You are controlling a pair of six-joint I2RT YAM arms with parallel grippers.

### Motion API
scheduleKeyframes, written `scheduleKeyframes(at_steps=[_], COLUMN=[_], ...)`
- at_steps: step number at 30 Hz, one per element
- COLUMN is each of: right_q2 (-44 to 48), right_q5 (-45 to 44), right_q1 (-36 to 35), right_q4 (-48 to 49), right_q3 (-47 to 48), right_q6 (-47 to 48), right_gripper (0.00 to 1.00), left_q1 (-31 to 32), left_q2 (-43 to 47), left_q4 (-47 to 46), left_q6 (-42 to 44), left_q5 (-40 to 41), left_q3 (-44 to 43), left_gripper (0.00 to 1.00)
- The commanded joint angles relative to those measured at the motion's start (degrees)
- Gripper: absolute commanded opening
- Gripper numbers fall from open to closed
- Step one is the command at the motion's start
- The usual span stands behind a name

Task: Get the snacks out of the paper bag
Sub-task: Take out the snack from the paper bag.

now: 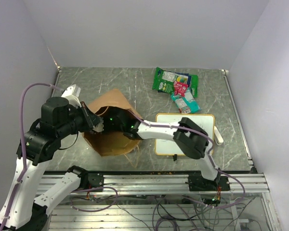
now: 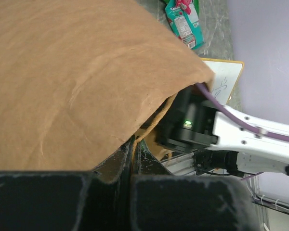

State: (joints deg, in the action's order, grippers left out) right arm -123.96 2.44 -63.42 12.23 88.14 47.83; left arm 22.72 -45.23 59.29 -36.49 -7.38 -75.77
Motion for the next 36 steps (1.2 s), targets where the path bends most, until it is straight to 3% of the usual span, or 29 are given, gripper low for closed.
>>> scheduleKeyframes(at_steps=[1, 7, 11, 14, 26, 31, 36], right_q2=[8.5, 17.3, 21.1, 22.1, 27.0, 30.6, 32.4], right_q5=[-0.2, 1.4, 8.0, 7.8, 10.3, 10.3, 5.4], right_q1=[-1.1, -2.8, -3.0, -3.2, -3.3, -3.5, -3.5], right_q4=[1.7, 0.5, -4.2, -4.5, -6.2, -4.2, -6.0], right_q3=[-6.6, -15.7, -17.5, -18.2, -21.9, -21.3, -14.1], right_q6=[-5.6, -9.3, -12.0, -14.8, -17.4, -19.9, -21.1], right_gripper=[0.0, 0.0, 0.0, 0.0, 0.0, 0.0, 0.0], left_q1=[0.1, 0.1, 0.1, 0.1, 0.1, 0.1, 0.1], left_q2=[1.0, 0.4, -0.8, -2.3, -8.7, -11.3, -11.6], left_q4=[-2.4, -3.7, -6.2, -8.2, -9.9, -7.5, -6.3], left_q6=[-0.7, -0.9, -1.1, -1.2, 4.7, 3.7, 0.8], left_q5=[1.6, 1.2, 0.0, -1.9, -2.5, -1.3, -0.9], left_q3=[1.8, 1.5, 0.7, -0.7, -15.3, -17.2, -15.4], left_gripper=[0.07, 0.07, 0.07, 0.07, 0.07, 0.07, 0.07])
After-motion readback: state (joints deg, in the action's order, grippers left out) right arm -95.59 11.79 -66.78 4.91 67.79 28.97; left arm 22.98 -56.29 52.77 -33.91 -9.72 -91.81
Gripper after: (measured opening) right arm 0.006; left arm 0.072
